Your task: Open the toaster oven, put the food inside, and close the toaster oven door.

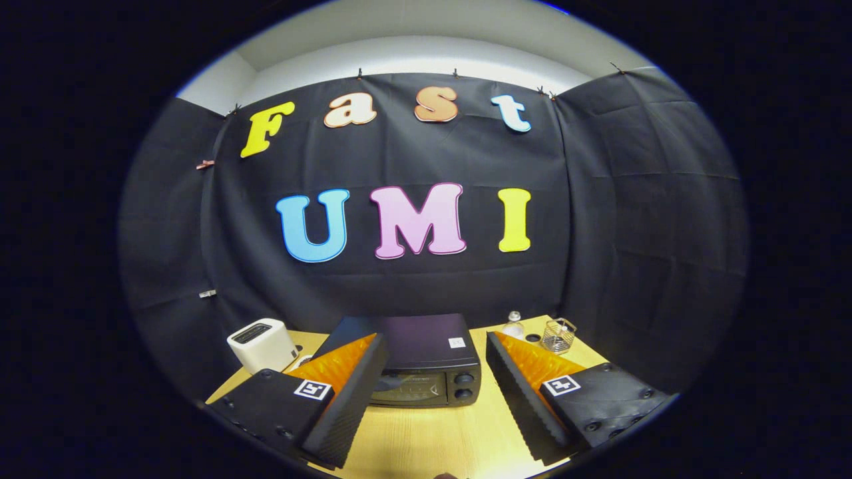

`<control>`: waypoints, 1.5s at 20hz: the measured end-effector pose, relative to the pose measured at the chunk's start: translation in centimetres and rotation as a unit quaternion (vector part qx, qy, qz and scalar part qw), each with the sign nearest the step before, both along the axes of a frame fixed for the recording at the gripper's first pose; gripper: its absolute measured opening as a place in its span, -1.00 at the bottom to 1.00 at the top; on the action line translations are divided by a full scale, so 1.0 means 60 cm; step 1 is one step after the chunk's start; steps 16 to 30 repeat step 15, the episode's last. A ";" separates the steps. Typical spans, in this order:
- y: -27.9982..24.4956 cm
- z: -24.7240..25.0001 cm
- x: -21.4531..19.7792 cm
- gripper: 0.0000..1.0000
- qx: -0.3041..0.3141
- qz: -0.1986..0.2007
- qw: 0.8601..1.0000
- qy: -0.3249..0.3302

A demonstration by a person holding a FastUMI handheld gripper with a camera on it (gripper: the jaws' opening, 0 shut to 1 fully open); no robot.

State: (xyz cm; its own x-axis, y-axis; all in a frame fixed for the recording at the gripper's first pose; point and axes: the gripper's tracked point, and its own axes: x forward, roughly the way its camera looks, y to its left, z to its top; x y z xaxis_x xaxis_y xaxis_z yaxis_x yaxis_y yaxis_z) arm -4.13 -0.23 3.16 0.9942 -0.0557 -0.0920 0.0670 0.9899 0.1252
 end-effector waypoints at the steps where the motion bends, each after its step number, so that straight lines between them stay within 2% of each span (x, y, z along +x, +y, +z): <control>1: -0.006 0.003 -0.004 0.98 0.003 -0.003 1.000 -0.001; 5: -0.024 0.023 -0.007 0.99 0.004 -0.009 1.000 -0.016; 12: -0.027 0.022 0.014 0.99 0.005 -0.010 1.000 -0.002; 30: -0.029 0.027 0.014 0.99 -0.003 -0.007 1.000 -0.005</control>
